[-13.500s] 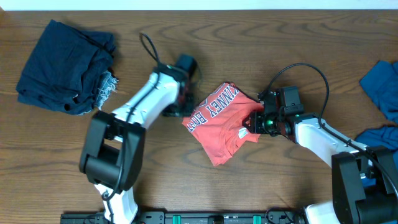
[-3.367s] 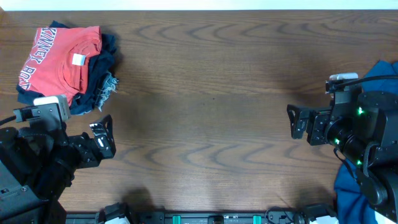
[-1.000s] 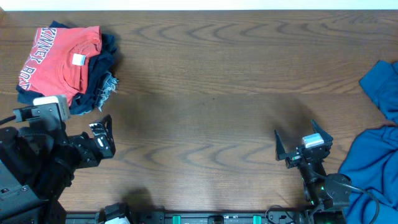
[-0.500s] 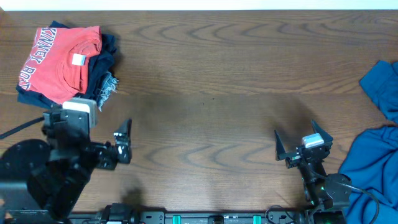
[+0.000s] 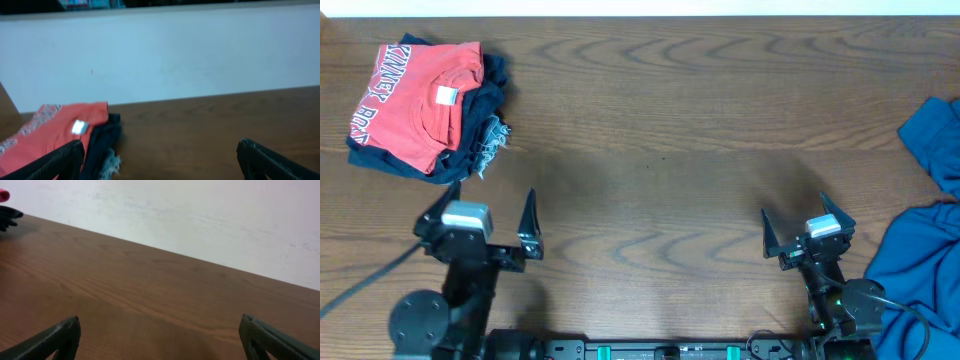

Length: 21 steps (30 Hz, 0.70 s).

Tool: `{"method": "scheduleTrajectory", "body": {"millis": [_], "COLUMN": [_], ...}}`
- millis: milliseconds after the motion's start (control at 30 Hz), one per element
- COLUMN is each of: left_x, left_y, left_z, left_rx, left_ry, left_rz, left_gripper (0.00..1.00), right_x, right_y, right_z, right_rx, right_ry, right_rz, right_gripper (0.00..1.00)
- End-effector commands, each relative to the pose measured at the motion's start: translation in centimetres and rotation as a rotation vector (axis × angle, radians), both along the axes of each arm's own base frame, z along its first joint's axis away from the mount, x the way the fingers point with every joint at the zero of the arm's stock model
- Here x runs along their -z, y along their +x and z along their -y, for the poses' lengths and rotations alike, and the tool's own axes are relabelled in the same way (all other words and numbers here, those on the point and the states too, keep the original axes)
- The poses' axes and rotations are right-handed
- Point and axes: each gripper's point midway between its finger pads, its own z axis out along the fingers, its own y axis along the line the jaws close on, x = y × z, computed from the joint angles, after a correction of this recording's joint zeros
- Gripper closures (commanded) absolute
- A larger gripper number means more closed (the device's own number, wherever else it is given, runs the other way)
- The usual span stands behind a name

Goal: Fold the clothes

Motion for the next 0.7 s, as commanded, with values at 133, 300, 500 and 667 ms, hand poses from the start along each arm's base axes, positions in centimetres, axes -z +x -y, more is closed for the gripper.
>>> {"method": "scheduleTrajectory", "body": {"millis": [133, 300, 500, 667], "left_x": [3.7, 6.2, 10.1, 13.3], "left_y": [-0.5, 0.9, 2.5, 3.3], "left_z": [-0.9, -0.9, -0.9, -0.8], "left_rx": [-0.042, -0.044, -0.046, -0.045], "left_ry": [0.009, 0.000, 0.002, 0.003], "left_rz": [0.114, 0.154, 0.126, 0.091], "left_gripper": [0.02, 0.02, 0.02, 0.02], "right_x": [0.1, 0.1, 0.1, 0.1], "right_y": [0.0, 0.0, 0.0, 0.0], "right_z": [0.1, 0.1, 0.1, 0.1], "right_rx": [0.002, 0.002, 0.002, 0.002], "right_ry": [-0.013, -0.013, -0.013, -0.013], "right_rz": [0.006, 0.006, 0.006, 0.006], "right_gripper": [0.01, 0.01, 0.01, 0.01]}}
